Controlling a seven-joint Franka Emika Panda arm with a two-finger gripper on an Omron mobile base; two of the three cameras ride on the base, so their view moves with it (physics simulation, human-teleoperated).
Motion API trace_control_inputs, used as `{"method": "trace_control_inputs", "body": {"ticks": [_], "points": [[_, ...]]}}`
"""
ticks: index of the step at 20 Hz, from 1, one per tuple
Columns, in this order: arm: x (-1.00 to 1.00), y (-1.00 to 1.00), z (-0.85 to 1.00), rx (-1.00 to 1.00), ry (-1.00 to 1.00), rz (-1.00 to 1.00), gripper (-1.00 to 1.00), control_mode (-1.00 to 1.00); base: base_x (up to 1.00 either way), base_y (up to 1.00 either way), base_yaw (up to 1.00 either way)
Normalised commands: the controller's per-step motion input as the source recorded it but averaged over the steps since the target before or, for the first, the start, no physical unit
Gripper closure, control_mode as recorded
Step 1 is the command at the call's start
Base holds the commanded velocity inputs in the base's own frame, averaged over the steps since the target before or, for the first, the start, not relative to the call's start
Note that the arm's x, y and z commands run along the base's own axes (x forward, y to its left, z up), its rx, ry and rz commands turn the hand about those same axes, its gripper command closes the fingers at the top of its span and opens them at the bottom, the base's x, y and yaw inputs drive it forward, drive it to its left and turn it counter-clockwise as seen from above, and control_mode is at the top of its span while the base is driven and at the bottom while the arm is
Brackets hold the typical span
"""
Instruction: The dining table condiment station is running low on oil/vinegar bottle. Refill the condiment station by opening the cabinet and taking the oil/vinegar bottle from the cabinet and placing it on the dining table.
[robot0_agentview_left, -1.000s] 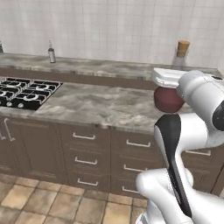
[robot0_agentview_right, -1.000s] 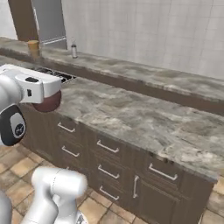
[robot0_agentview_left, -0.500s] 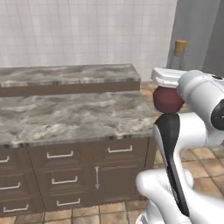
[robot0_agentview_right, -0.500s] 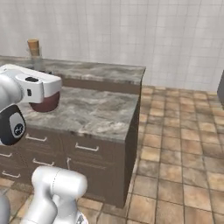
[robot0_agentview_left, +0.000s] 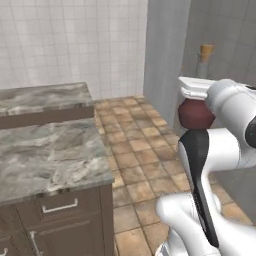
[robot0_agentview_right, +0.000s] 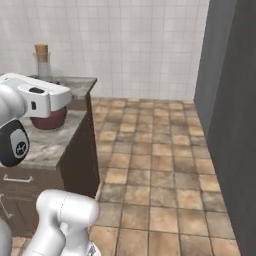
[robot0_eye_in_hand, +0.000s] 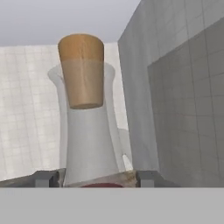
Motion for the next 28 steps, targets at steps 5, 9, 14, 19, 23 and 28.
{"method": "trace_control_inputs", "body": {"ticks": [5, 9, 14, 19, 23, 28], "points": [[0.00, 0.00, 0.00, 0.00, 0.00, 0.00, 1.00, 1.00, 1.00, -0.94, -0.01], [0.00, 0.00, 0.00, 0.00, 0.00, 0.00, 1.00, 1.00, 1.00, -1.00, 0.00], [0.00, 0.00, 0.00, 0.00, 0.00, 0.00, 1.00, 1.00, 1.00, -0.65, 0.12], [0.00, 0.00, 0.00, 0.00, 0.00, 0.00, 1.00, 1.00, 1.00, -0.23, 0.36], [0.00, 0.00, 0.00, 0.00, 0.00, 0.00, 1.00, 1.00, 1.00, -0.25, 0.30], [0.00, 0.00, 0.00, 0.00, 0.00, 0.00, 1.00, 1.00, 1.00, -0.37, 0.25]]}}
